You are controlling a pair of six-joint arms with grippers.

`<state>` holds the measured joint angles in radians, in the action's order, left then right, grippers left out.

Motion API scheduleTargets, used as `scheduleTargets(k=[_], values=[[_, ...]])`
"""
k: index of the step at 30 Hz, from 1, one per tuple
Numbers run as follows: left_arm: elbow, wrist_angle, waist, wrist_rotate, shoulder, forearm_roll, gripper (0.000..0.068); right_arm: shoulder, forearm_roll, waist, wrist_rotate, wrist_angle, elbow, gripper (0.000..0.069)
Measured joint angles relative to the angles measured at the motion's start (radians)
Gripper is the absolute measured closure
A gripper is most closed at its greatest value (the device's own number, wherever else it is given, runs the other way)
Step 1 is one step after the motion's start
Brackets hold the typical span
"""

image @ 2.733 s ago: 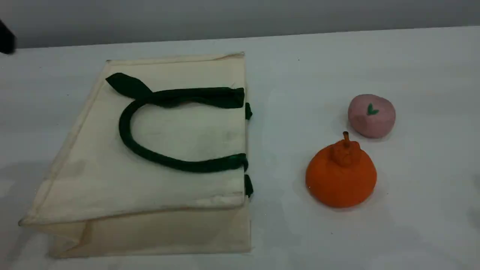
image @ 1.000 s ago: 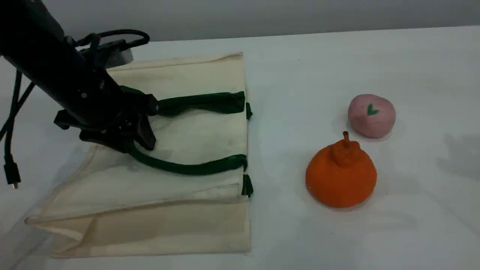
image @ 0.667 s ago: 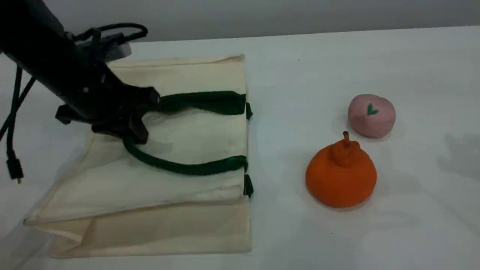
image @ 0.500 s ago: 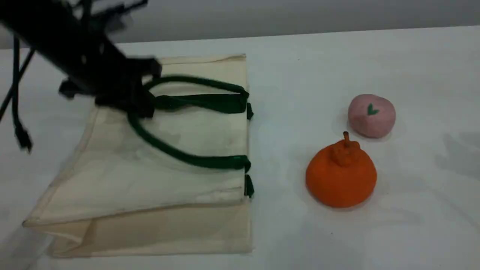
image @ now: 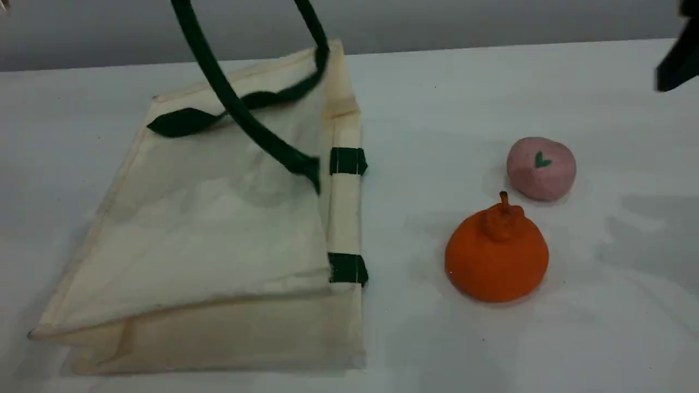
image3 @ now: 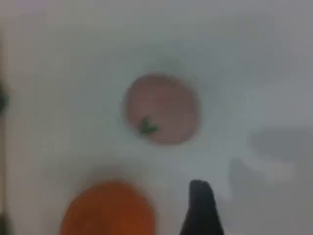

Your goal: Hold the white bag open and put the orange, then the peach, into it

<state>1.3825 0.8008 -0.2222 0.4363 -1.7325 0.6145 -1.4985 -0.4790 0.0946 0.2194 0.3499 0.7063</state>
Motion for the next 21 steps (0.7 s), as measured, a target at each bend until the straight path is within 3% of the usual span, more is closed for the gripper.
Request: scheduleTargets(k=[11,21], values=[[0.196,0.263,0.000,0.004,0.063,-0.006,0.0623,-0.065,-0.049,0.235,0.057,-0.052,0.000,0.0230],[0.238,0.397,0.000,0.016,0.087,-0.046,0.0623,-0.208,-0.064,0.290,0.056,-0.095,0.000,0.0230]])
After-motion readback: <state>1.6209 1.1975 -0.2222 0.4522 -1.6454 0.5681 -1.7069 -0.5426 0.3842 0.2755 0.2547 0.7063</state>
